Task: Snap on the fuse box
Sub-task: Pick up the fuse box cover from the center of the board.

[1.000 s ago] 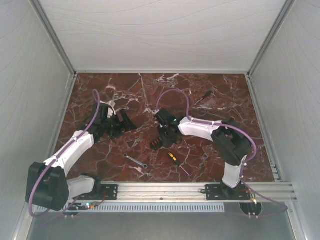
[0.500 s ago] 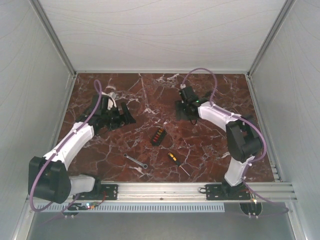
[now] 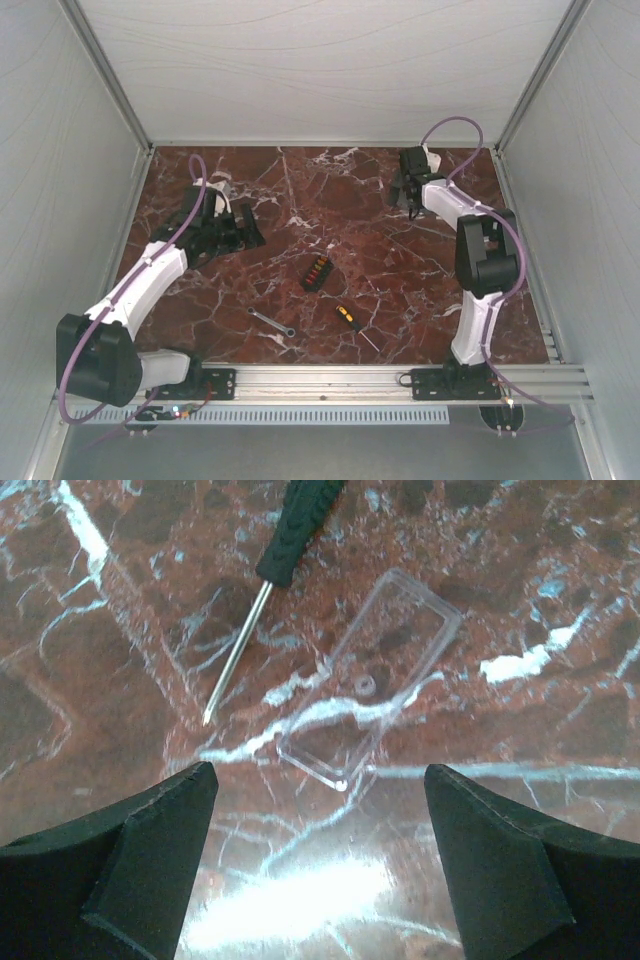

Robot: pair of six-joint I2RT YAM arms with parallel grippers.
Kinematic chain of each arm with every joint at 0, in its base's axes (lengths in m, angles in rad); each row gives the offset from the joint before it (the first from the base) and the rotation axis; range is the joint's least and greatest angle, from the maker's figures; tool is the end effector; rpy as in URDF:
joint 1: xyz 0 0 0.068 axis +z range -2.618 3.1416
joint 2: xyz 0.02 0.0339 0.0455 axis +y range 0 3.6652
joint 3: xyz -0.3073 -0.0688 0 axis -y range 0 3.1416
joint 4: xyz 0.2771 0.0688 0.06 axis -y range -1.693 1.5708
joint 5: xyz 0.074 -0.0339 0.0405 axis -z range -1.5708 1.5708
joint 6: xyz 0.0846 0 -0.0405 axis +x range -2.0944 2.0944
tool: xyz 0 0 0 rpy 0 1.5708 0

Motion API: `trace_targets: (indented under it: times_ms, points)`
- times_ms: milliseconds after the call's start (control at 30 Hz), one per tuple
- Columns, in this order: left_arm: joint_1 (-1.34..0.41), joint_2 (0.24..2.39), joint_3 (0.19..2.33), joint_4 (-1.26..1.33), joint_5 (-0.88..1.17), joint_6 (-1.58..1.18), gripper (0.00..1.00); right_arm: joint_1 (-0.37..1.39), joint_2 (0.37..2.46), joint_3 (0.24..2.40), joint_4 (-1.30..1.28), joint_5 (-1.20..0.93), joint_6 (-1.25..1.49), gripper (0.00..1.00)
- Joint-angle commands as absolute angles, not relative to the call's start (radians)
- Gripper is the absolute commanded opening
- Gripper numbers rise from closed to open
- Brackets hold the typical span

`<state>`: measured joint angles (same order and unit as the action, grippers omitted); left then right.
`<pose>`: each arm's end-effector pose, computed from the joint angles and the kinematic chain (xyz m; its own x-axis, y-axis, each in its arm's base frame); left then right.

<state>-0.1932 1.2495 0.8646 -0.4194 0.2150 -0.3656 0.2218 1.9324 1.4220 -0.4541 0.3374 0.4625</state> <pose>0.3017 -0.0774 0.2438 -0.7792 -0.2035 -0.5928 0.0581 0.9183 -0.3915 0.4817 0.0799 0.1915 -0.7279 0.2674 -0.6313 0.3366 0.9416 0.0108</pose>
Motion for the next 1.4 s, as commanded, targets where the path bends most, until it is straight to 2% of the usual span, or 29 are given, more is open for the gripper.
trace_targets:
  times_ms: [0, 133, 233, 467, 600, 733, 1000, 1367]
  points:
    - [-0.194, 1.224, 0.875, -0.411, 0.187, -0.349, 0.97, 0.198, 2.032, 1.511, -0.428, 0.373, 0.510, 0.83]
    - [-0.203, 1.222, 0.869, -0.404, 0.195, -0.351, 0.99, 0.185, 2.111, 1.581, -0.463, 0.385, 0.528, 0.81]
    - [-0.208, 1.222, 0.865, -0.397, 0.215, -0.351, 0.99, 0.178, 2.130, 1.588, -0.496, 0.403, 0.537, 0.76]
    - [-0.226, 1.249, 0.861, -0.374, 0.330, -0.372, 0.95, 0.151, 2.051, 1.446, -0.472, 0.386, 0.525, 0.51]
    - [-0.240, 1.273, 0.854, -0.344, 0.430, -0.410, 0.93, 0.148, 1.968, 1.344, -0.441, 0.369, 0.499, 0.44]
    - [-0.269, 1.303, 0.827, -0.296, 0.506, -0.466, 0.92, 0.156, 1.865, 1.250, -0.437, 0.331, 0.477, 0.30]
    - [-0.390, 1.406, 0.732, -0.026, 0.569, -0.660, 0.89, 0.264, 1.636, 1.071, -0.429, 0.294, 0.448, 0.21]
    - [-0.512, 1.616, 0.705, 0.223, 0.519, -0.835, 0.86, 0.386, 1.451, 0.954, -0.431, 0.213, 0.450, 0.21]
